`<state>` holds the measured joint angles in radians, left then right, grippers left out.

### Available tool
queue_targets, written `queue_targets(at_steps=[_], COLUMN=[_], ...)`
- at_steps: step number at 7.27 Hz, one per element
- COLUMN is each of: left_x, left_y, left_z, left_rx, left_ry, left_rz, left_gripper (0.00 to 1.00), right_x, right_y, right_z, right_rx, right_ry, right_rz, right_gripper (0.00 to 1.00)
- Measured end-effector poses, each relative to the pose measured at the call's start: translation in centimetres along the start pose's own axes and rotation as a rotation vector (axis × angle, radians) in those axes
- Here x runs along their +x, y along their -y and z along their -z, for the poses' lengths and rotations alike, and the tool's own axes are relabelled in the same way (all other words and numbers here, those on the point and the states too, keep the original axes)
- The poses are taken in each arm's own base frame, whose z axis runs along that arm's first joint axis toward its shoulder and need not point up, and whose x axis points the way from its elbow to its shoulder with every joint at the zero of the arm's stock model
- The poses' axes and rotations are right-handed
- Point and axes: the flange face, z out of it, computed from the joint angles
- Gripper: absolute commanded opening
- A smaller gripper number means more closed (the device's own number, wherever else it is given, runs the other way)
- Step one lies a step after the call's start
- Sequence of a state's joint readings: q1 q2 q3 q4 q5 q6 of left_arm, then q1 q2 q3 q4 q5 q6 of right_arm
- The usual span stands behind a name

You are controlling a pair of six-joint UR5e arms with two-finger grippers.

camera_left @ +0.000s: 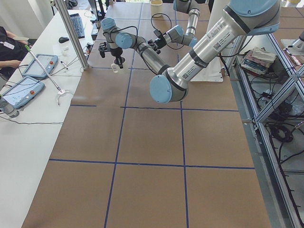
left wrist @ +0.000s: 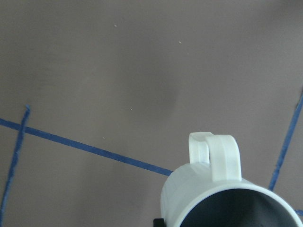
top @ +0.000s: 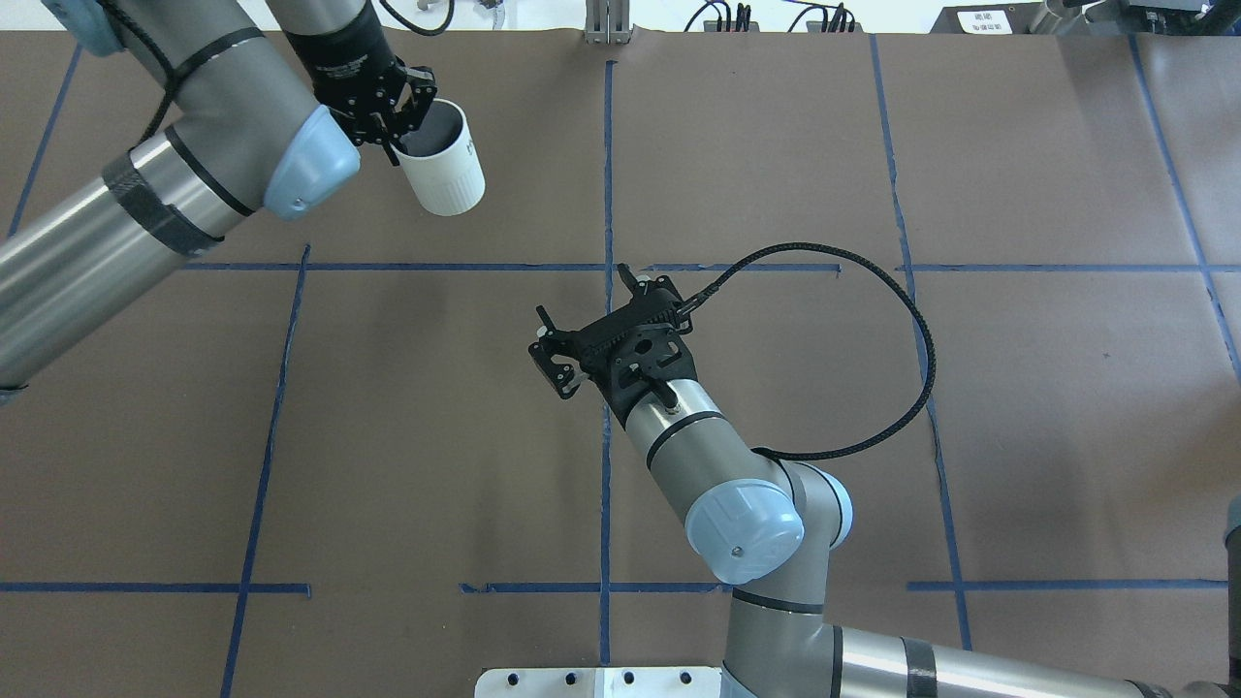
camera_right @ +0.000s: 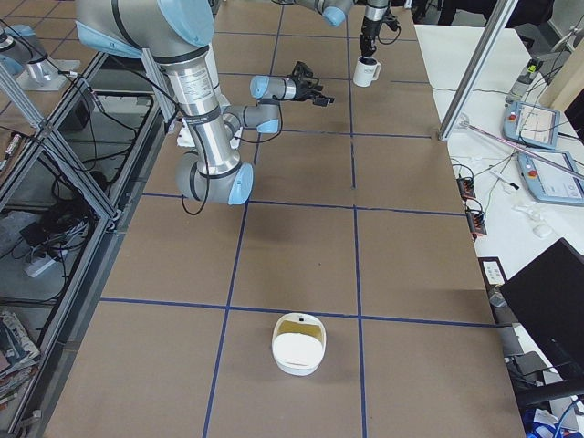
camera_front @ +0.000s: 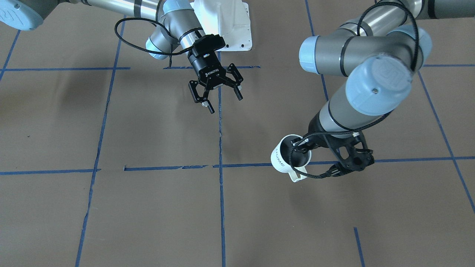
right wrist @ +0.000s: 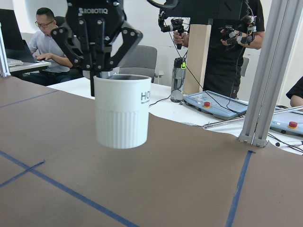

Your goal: Left arm hands cup to right arm to dump lemon

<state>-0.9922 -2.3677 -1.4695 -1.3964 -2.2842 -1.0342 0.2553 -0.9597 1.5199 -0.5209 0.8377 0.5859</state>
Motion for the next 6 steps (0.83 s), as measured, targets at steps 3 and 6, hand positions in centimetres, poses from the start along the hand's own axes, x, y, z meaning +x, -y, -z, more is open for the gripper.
queue_targets(at_steps=[3, 6], left_x=[-12.7, -22.4], left_y=[-0.1, -2.0], left_z=[2.2, 2.7], left_rx=[0.05, 0.066], left_ry=[0.011, 0.039], left_rz=[-0.149, -0.263], left_gripper=[0.0, 0.0], right_x=[4.0, 13.3], right_y=[1.4, 7.6], right_z=[-2.8, -6.7], right_rx=[-0.057, -0.39], right_ry=[-0.041, -0.058], right_rz=[-0.001, -0.022], right_gripper=[1.0, 1.0])
